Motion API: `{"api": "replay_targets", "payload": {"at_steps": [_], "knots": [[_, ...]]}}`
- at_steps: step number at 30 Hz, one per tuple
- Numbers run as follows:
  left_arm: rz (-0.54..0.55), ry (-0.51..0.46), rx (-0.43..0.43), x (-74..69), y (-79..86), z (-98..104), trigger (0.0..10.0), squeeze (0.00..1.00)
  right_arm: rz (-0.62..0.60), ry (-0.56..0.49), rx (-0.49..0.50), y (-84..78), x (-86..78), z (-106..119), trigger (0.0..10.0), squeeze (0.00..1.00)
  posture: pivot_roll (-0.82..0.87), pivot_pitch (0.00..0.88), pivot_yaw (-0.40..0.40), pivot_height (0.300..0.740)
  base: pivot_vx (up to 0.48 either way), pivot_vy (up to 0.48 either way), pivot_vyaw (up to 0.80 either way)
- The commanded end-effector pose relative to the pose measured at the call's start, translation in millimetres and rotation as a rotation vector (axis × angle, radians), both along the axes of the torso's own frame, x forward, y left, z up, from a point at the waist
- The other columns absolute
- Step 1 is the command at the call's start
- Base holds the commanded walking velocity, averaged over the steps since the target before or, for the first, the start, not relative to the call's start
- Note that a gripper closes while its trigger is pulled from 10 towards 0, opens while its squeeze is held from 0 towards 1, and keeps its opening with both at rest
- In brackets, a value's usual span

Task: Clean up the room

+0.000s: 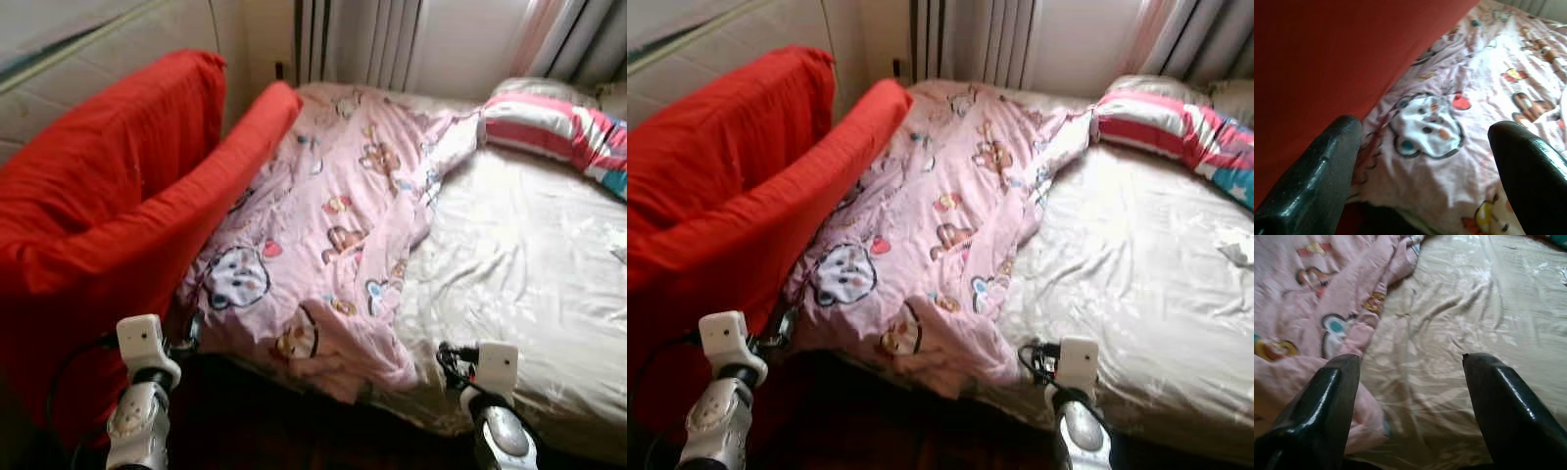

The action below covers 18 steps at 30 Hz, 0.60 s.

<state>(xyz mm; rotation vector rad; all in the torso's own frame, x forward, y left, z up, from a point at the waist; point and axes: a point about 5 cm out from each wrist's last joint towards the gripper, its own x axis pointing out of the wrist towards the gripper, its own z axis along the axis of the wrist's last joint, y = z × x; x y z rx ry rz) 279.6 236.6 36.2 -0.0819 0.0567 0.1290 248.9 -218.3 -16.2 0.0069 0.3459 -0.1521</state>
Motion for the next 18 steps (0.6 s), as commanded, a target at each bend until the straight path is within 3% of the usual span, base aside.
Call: {"api": "replay_targets", "payload": {"at_steps": [1,8,18], "knots": [[0.006,0.035,0.013,-6.7,4.5,-6.0,10.0,0.0,0.012,0.02,0.0,2.6,-1.3,-2.7,10.0,0.0,-0.02,0.035,-0.033,0.74,0.255,0.0,0.8],[0.005,0.032,0.014,-7.0,4.3,-5.5,10.0,0.0,0.014,0.025,0.003,2.7,-2.3,-3.8,10.0,0.0,-0.01,0.037,-0.033,0.74,0.256,0.0,0.73],[-0.003,0.033,0.015,-6.9,2.8,-5.4,10.0,0.0,0.006,0.027,0.013,2.8,-2.5,-4.5,10.0,0.0,-0.01,0.04,-0.031,0.74,0.229,0.0,0.0]]}}
